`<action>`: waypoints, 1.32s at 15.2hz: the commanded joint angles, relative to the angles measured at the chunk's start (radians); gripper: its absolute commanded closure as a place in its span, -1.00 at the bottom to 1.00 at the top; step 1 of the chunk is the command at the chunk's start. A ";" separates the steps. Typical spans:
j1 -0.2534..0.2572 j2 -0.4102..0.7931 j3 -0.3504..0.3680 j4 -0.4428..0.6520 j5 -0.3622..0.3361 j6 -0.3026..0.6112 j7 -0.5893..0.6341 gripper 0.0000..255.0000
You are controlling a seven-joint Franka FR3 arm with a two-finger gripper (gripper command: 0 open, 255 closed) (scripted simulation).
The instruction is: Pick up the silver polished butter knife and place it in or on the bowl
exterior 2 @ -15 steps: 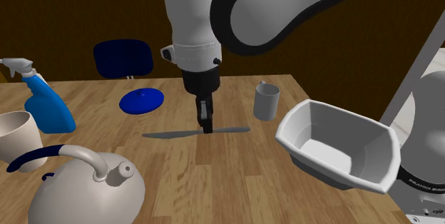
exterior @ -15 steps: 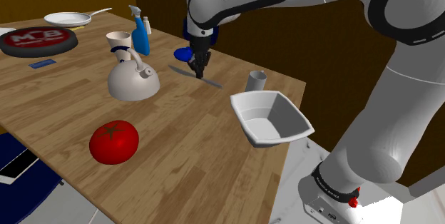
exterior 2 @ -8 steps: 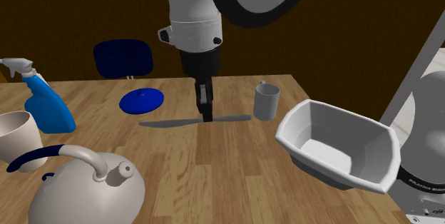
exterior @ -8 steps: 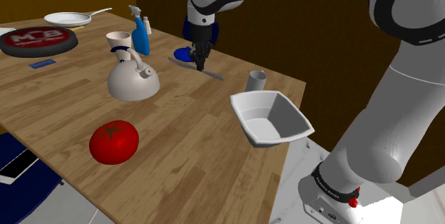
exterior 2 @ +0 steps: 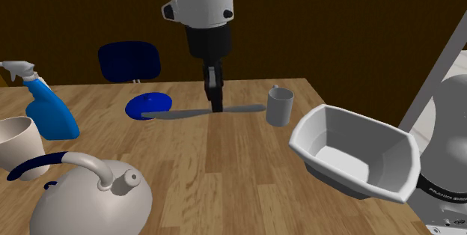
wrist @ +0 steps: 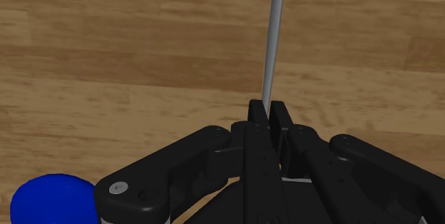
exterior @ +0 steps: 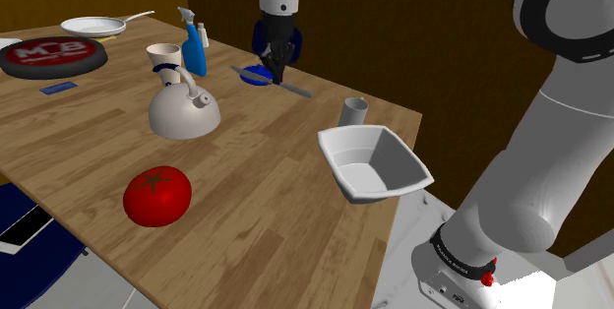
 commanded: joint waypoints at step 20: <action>0.008 -0.700 -0.025 -0.624 0.069 -0.074 -0.045 1.00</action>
